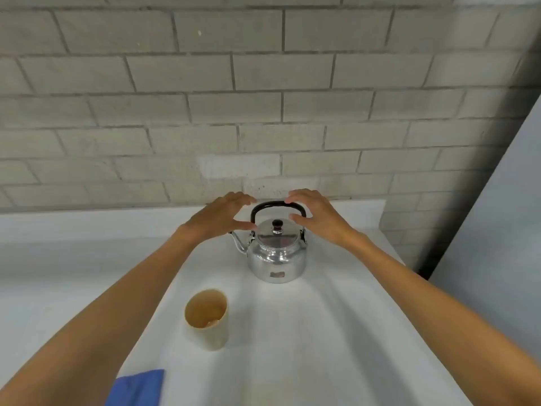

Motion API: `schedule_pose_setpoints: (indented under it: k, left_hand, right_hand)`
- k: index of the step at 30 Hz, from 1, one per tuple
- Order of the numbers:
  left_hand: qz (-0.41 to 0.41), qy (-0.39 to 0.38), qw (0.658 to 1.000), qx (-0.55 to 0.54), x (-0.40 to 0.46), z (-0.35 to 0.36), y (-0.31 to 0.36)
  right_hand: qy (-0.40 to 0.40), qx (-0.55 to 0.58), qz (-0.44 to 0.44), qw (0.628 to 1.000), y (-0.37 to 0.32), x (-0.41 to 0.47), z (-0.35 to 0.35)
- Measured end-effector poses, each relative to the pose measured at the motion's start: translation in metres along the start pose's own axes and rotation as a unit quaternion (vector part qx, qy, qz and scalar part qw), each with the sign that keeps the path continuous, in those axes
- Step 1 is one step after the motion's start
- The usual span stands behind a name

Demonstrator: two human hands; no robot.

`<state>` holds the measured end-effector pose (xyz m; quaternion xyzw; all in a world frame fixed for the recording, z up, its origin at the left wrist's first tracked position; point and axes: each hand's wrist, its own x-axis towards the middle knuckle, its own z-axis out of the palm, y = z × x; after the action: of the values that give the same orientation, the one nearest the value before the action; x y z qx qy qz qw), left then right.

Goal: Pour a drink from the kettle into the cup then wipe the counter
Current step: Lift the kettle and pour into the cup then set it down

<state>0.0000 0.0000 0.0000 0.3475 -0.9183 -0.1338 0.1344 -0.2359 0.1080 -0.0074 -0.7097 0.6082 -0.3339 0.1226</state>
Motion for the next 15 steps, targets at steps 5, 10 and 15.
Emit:
schedule_pose_setpoints:
  k: [5, 10, 15]
  left_hand:
    - [0.006, -0.036, 0.998, -0.047, 0.012, 0.022, -0.007]
    - [0.004, -0.039, 0.990, -0.139, 0.031, 0.043, -0.014]
    - [-0.028, -0.016, 0.962, -0.270, 0.043, 0.058, -0.016]
  right_hand:
    - [-0.013, 0.004, 0.027, 1.000, 0.022, 0.012, 0.014]
    - [-0.013, 0.053, 0.034, 0.998, 0.040, 0.025, 0.026]
    - [0.010, 0.177, 0.049, 0.983, 0.048, 0.036, 0.040]
